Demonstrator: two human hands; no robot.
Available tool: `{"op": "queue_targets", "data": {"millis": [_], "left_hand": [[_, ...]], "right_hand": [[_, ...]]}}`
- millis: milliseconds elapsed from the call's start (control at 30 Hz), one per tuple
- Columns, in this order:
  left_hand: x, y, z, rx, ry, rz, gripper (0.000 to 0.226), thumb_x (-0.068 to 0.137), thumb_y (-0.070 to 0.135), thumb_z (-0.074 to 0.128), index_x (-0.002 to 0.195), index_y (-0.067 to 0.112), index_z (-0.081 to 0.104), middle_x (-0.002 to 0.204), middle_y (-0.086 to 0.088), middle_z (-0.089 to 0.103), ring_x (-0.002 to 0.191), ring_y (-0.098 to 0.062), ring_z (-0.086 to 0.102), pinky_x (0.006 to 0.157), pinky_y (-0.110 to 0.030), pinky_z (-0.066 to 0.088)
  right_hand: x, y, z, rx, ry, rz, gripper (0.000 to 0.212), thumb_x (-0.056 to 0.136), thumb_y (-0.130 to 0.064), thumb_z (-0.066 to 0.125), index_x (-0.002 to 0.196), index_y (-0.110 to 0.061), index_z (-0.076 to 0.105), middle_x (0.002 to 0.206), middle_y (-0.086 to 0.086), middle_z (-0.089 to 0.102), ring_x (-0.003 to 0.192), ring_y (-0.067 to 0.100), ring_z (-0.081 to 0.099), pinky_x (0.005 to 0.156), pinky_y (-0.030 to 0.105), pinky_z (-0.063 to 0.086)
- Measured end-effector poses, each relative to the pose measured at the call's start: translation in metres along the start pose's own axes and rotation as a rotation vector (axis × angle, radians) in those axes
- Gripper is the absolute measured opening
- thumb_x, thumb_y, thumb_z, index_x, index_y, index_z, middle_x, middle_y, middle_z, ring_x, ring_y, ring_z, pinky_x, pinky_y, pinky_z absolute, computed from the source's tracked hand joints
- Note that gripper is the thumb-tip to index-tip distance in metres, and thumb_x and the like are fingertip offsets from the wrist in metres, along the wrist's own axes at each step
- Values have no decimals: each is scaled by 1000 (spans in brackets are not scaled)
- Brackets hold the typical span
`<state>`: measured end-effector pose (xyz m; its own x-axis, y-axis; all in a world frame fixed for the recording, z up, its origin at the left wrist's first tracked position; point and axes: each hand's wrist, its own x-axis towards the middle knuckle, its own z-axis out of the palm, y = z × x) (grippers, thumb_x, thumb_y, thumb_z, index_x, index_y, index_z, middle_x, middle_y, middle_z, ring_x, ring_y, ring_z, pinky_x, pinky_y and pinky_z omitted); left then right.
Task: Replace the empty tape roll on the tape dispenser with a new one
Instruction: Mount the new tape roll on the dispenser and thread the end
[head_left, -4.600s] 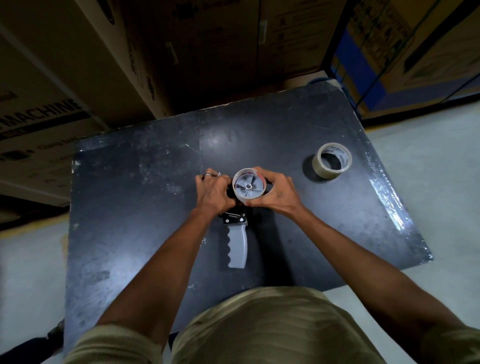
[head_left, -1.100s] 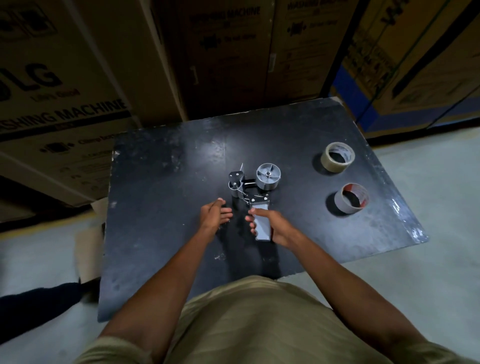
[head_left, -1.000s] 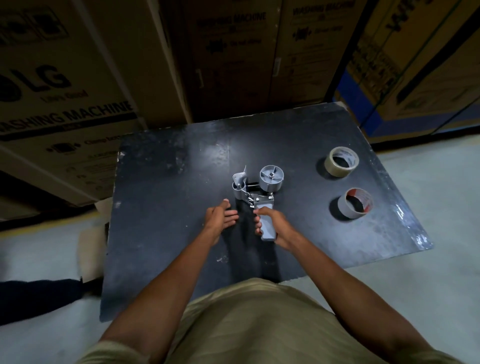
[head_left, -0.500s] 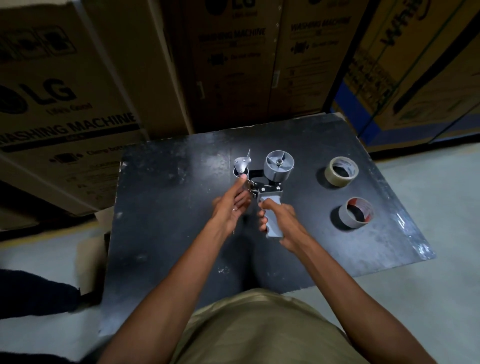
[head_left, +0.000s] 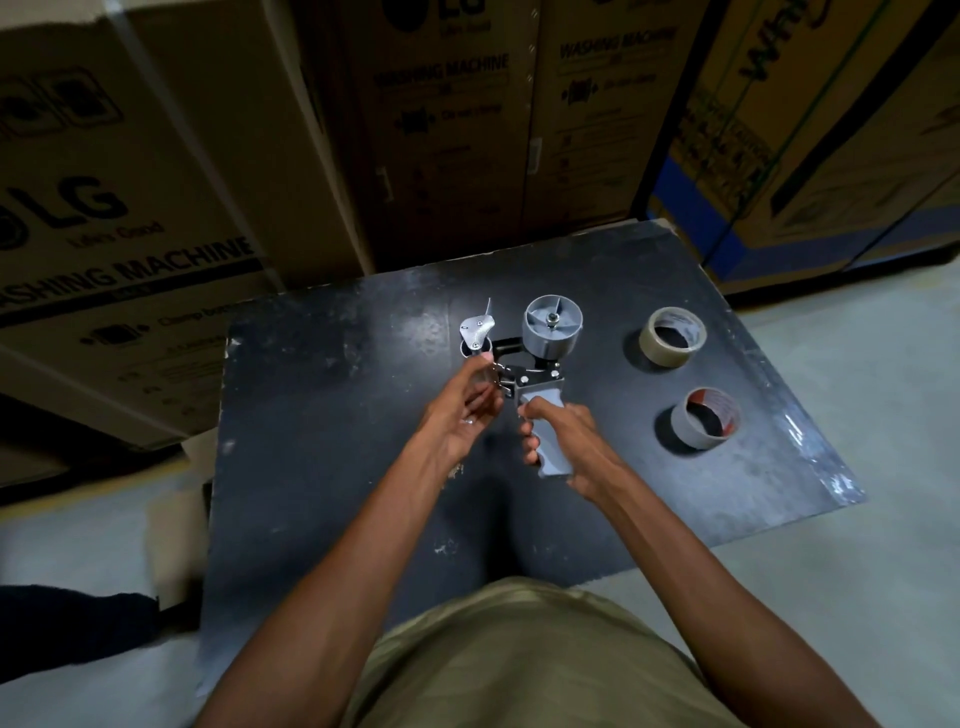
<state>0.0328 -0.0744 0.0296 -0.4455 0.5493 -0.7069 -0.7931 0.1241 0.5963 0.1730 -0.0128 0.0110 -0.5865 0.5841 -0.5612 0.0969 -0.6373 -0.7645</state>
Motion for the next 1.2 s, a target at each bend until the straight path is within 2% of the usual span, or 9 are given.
{"op": "queue_targets", "data": {"millis": [133, 267, 567, 767, 900, 1000, 1100, 1200], "left_hand": [[0, -1, 7, -22, 28, 7, 34, 72, 28, 84, 90, 7, 65, 83, -8, 64, 73, -17, 62, 80, -32, 60], [-1, -4, 11, -73, 61, 38, 33, 69, 28, 86, 82, 8, 64, 64, -3, 64, 64, -16, 61, 69, -29, 61], [-3, -14, 12, -161, 99, 67, 41, 73, 24, 85, 102, 3, 65, 104, -14, 71, 85, -19, 71, 78, -31, 61], [-10, -28, 10, -123, 53, 40, 39, 79, 26, 81, 108, 3, 69, 103, -10, 74, 90, -15, 71, 83, -27, 57], [-8, -28, 1, -99, 28, 30, 46, 78, 28, 81, 115, 3, 68, 114, -12, 73, 97, -16, 70, 82, -26, 58], [-4, -31, -11, -24, 42, 25, 56, 79, 41, 78, 117, 2, 65, 114, -13, 71, 104, -18, 69, 84, -28, 57], [3, -36, -29, 28, 89, 11, 56, 85, 50, 67, 115, 2, 64, 109, -15, 71, 98, -22, 69, 80, -30, 56], [11, -40, -48, 51, 156, 40, 47, 95, 34, 58, 121, -4, 63, 109, -19, 69, 84, -22, 68, 73, -27, 57]], "right_hand": [[3, 0, 2, 19, 22, 2, 10, 78, -12, 69, 87, -8, 66, 61, 2, 60, 44, 13, 50, 42, 24, 43], [7, -2, 3, 26, 32, -2, 15, 73, -16, 71, 85, -8, 66, 60, 2, 60, 44, 13, 50, 41, 24, 43], [15, -2, 2, 43, 33, -1, 16, 71, -17, 73, 82, -10, 66, 60, 1, 60, 43, 12, 50, 41, 23, 43], [23, -2, -1, 54, 41, 5, 7, 72, -19, 73, 73, -13, 69, 61, 1, 60, 43, 11, 51, 41, 22, 44], [28, 2, -3, 34, 26, 2, 11, 65, -24, 76, 70, -15, 72, 60, 1, 61, 43, 11, 51, 42, 22, 45], [31, 9, -6, 20, 11, -6, 13, 67, -27, 78, 69, -15, 75, 60, 0, 61, 44, 10, 52, 42, 22, 45], [36, 17, -10, -2, 25, -2, 13, 67, -27, 80, 70, -15, 76, 60, 0, 62, 44, 10, 51, 42, 23, 45], [40, 27, -17, -75, 51, 13, 23, 64, -24, 82, 81, -10, 74, 64, 4, 64, 45, 11, 52, 43, 25, 46]]}}
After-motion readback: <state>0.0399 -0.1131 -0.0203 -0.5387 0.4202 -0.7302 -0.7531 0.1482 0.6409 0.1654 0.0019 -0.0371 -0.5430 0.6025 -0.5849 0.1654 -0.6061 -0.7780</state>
